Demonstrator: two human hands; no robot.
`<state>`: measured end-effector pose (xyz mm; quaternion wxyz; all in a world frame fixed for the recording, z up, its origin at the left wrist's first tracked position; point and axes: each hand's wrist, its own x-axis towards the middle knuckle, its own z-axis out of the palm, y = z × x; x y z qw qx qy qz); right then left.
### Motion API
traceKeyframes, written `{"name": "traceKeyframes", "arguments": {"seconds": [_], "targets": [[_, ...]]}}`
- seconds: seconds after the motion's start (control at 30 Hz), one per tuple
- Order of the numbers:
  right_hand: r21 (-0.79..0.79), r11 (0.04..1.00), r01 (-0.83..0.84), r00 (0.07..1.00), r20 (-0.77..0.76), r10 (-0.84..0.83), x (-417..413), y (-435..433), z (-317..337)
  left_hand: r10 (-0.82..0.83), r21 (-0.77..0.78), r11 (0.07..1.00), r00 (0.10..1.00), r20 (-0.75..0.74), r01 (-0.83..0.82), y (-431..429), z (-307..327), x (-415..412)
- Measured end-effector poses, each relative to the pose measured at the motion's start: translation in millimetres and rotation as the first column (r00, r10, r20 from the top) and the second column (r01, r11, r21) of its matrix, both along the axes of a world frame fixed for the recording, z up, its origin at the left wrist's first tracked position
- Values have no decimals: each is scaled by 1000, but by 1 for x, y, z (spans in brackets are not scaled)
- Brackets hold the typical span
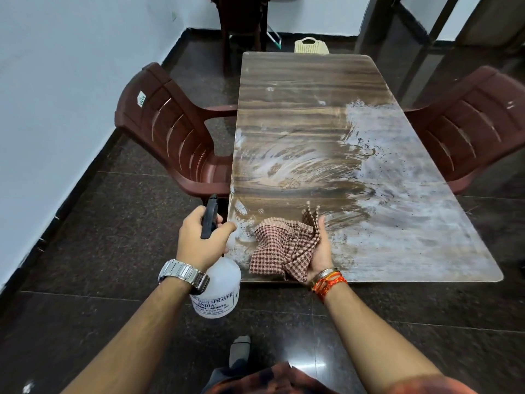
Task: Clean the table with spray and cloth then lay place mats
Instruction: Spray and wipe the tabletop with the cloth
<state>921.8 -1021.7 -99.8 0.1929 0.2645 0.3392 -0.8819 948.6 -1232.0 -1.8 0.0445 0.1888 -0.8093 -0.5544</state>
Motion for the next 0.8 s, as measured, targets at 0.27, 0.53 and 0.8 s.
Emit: {"name": "traceKeyframes", "arguments": {"seconds": [0.27,0.53,0.8], "targets": [[997,22,-80,986,76,151,-5,29,-27,-21,-1,1000,999,44,21,-4,-9,-5],[812,-459,359,533,226,816,34,-7,-68,-59,-30,998,997,42,60,4,-15,-14],[797,-601,67,569,464,679,24,-43,-69,-117,-89,988,991,68,123,1,-30,-23]]}}
